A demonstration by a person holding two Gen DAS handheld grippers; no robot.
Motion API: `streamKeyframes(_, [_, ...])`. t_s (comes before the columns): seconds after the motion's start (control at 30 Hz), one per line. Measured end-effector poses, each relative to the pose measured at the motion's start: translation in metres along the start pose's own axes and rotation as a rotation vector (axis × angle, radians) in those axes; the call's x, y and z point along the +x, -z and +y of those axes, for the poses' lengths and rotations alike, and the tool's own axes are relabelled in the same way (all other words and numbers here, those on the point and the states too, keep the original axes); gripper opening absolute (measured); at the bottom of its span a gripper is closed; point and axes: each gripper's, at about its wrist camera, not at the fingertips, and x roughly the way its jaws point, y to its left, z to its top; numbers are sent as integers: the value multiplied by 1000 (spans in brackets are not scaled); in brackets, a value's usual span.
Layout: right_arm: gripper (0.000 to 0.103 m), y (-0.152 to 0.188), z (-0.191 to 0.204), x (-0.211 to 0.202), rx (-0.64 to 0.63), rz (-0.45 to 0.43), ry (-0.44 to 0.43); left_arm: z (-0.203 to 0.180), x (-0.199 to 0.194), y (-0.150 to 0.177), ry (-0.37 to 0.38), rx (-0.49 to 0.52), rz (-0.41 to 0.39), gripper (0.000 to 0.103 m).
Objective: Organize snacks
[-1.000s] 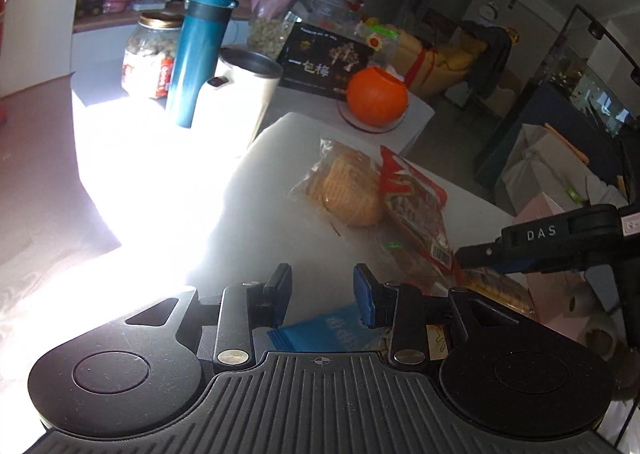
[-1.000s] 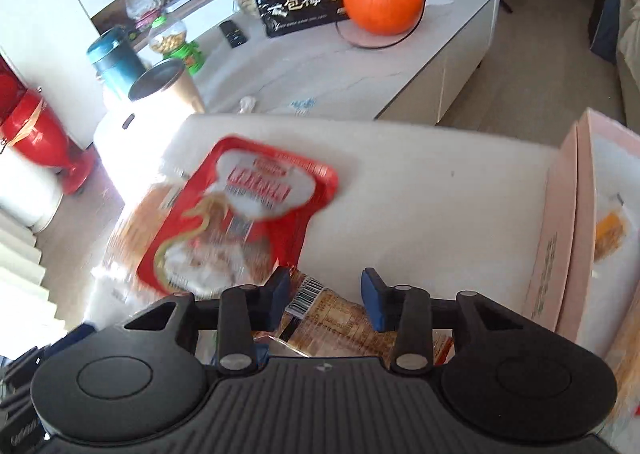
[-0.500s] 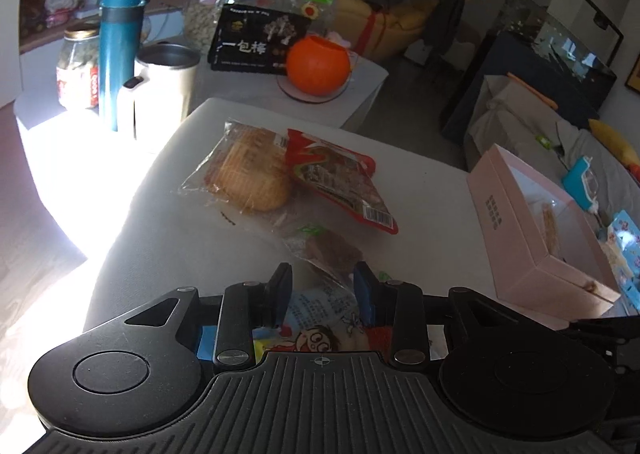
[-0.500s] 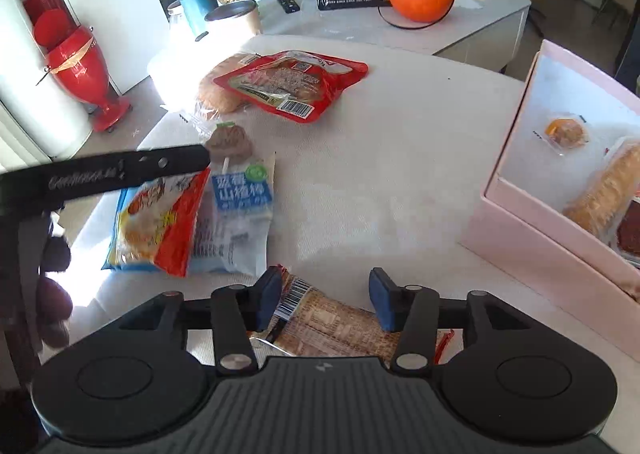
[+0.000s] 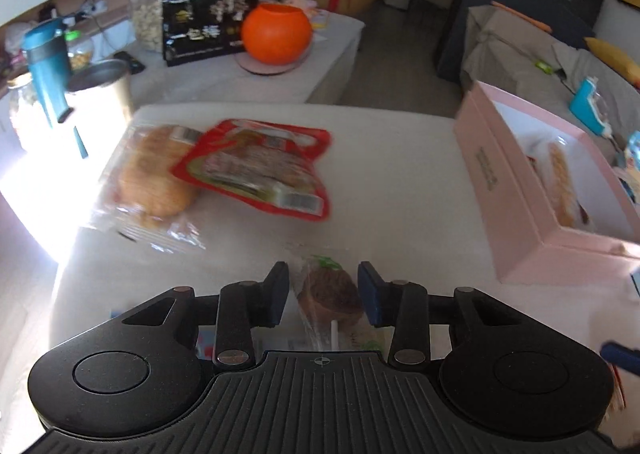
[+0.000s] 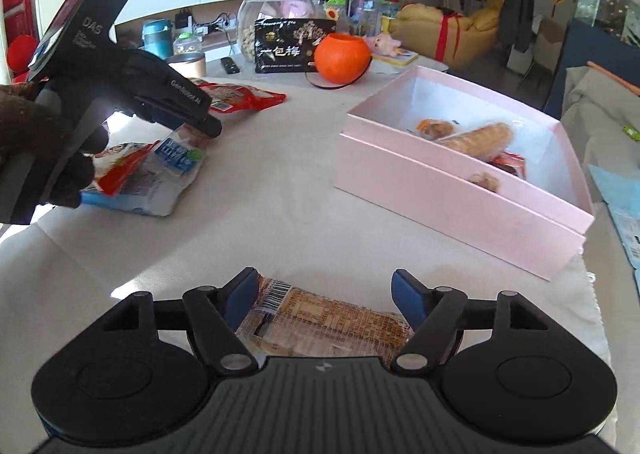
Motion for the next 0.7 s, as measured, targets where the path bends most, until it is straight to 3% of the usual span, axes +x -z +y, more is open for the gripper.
streamKeyframes(0.1, [79,10,-18,1,55,-23,56,-19,-10,17,101,43,16,41])
streamKeyframes(0.2, [84,18,-41,2,158,-41,43,-17,-35,23,198,16,-16,41])
streamKeyframes(0.33, [85,22,-66,4,296,-48,-20,6,-78,27,81,3,-69,40])
streamKeyframes(0.47, [85,24,-62,5,282,-52,-6,38,-106,42,-34,-58,-28,40])
streamKeyframes(0.57, [85,25,-55,4,254,-48,17,60,-113,56,-42,-160,-14,40])
streamKeyframes(0.7, [85,27,-57,1,260,-49,14,82,-103,54,-18,-331,-59,40])
